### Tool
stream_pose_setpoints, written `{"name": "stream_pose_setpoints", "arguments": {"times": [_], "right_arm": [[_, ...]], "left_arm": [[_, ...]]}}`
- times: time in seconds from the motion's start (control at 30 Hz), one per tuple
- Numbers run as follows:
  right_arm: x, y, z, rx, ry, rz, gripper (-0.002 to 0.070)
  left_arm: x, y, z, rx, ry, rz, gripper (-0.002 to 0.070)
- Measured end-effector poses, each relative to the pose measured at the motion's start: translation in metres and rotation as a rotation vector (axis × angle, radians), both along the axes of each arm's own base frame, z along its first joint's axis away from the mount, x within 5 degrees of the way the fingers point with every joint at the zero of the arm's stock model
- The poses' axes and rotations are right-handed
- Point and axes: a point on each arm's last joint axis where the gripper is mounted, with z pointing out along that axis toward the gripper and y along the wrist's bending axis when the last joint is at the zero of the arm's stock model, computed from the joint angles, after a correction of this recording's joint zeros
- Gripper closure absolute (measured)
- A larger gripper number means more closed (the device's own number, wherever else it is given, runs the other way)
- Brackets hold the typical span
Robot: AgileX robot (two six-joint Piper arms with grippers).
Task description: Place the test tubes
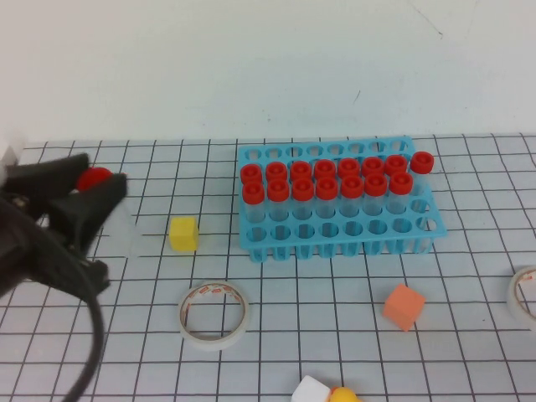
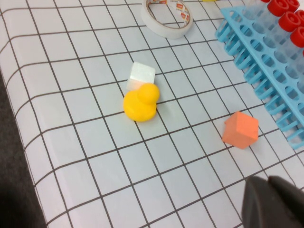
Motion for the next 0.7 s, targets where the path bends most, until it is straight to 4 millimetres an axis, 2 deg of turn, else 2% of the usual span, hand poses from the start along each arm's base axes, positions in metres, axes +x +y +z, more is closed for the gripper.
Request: {"name": "stream_pose_setpoints", "arguments": {"times": [0.17, 0.37, 0.5, 0.6, 0.7], "right_arm": [[0.000, 0.000, 0.000, -0.002, 0.001, -0.001, 0.0678], [0.000, 0.000, 0.000, -0.005, 0.002, -0.003, 0.0678], [0.000, 0.000, 0.000, -0.005, 0.002, -0.003, 0.0678], [0.000, 0.000, 0.000, -0.005, 0.002, -0.003, 0.0678], [0.000, 0.000, 0.000, -0.005, 0.002, -0.003, 0.0678]], "left_arm": [[0.012, -0.021, -0.008, 0.000, 0.067, -0.093, 0.0409], [0.029, -0.044, -0.003, -0.093, 0.194, -0.142, 0.0409], [0.037, -0.079, 0.003, -0.030, 0.252, -0.208, 0.0409], [0.038, -0.108, 0.007, 0.049, 0.227, -0.225, 0.0409], [0.039, -0.138, 0.009, 0.053, 0.195, -0.224, 0.0409]]}}
